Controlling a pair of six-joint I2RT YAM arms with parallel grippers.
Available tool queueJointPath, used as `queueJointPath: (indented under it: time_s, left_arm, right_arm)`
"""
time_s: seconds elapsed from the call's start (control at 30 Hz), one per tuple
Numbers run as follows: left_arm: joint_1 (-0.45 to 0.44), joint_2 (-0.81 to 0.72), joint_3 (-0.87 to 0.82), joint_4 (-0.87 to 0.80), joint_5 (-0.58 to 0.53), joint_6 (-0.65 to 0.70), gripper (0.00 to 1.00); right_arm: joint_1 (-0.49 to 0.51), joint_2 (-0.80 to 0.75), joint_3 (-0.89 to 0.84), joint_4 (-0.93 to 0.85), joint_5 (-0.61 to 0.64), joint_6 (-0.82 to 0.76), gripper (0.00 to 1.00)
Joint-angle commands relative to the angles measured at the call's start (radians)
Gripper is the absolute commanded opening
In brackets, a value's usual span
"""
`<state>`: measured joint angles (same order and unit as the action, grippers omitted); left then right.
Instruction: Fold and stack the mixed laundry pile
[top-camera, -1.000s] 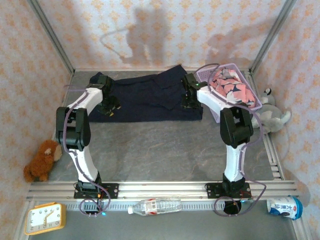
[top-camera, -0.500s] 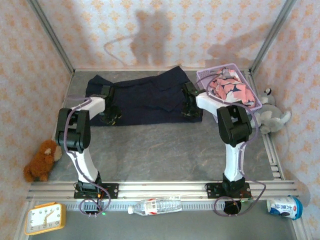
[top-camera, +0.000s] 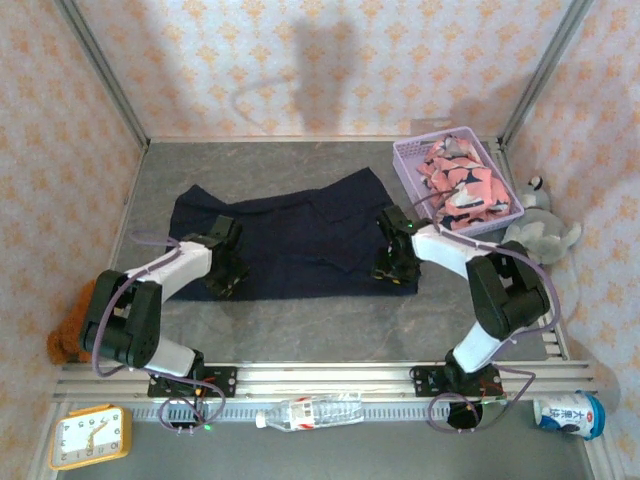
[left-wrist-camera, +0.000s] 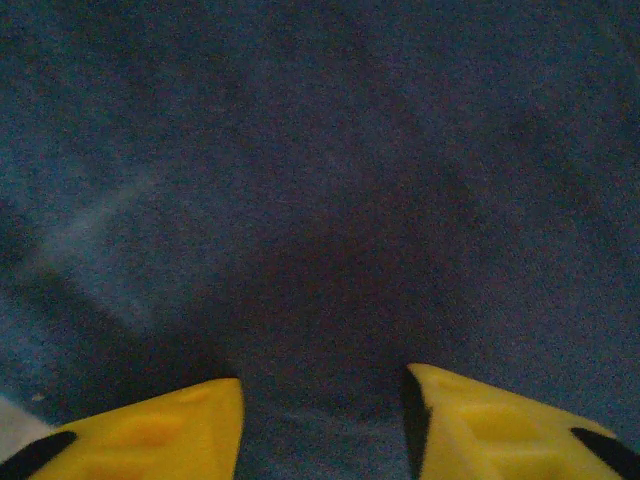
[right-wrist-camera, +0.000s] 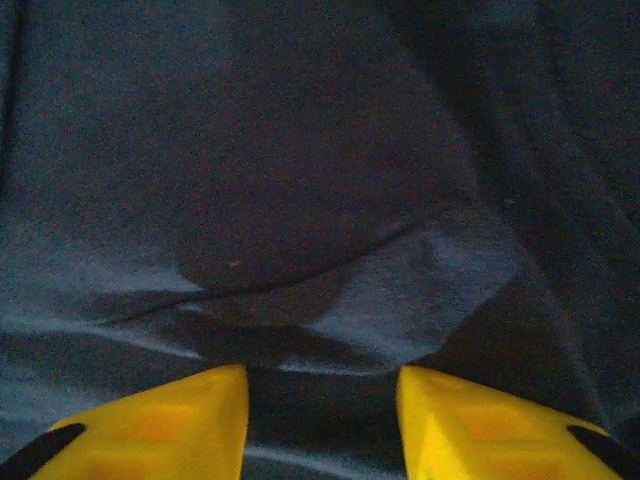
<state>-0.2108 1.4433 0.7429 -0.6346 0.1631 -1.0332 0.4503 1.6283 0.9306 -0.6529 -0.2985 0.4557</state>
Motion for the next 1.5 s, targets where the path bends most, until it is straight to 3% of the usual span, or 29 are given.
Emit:
queueJointPath:
  time_s: [0.0,0.37,0.6,0.67,0.77,0.93,1.13,1.33,1.4,1.47]
  left_arm:
    - [-0.007,-0.053,0.016,-0.089,-0.046,-0.049,0.53]
    - [-0.036,0.083,0.148,-0.006,-0.054,0.005,0.54]
    - [-0.075,0.167,0.140,0.012,-0.069,-0.011,0.53]
    - [-0.080,0.187,0.133,0.012,-0.071,-0.011,0.53]
    - [-0.082,0.202,0.119,0.012,-0.077,-0.010,0.53]
    - [-0.084,0.208,0.105,0.010,-0.084,0.003,0.52]
    - [-0.084,0.215,0.102,0.011,-0.082,0.012,0.52]
    - [-0.084,0.209,0.108,0.005,-0.080,0.023,0.52]
    - [-0.083,0.201,0.108,-0.001,-0.081,0.030,0.52]
    - [-0.084,0.191,0.111,-0.005,-0.084,0.037,0.53]
  right_arm:
    - [0.018,-0.056,0.016,-0.077,-0.044,0.024,0.50]
    - [0.212,0.044,0.179,-0.035,-0.104,-0.022,0.51]
    - [0.237,0.120,0.228,-0.031,-0.075,-0.043,0.52]
    - [0.237,0.150,0.255,-0.027,-0.067,-0.051,0.46]
    - [0.238,0.203,0.309,-0.023,-0.021,-0.053,0.28]
    - [0.237,0.264,0.444,-0.067,0.113,-0.066,0.19]
    - [0.237,0.371,0.645,-0.075,0.195,-0.117,0.00]
    - [0.237,0.474,0.792,-0.104,0.206,-0.153,0.03]
    - [0.237,0.467,0.792,-0.120,0.235,-0.155,0.18]
    - [0.237,0.445,0.769,-0.129,0.258,-0.162,0.40]
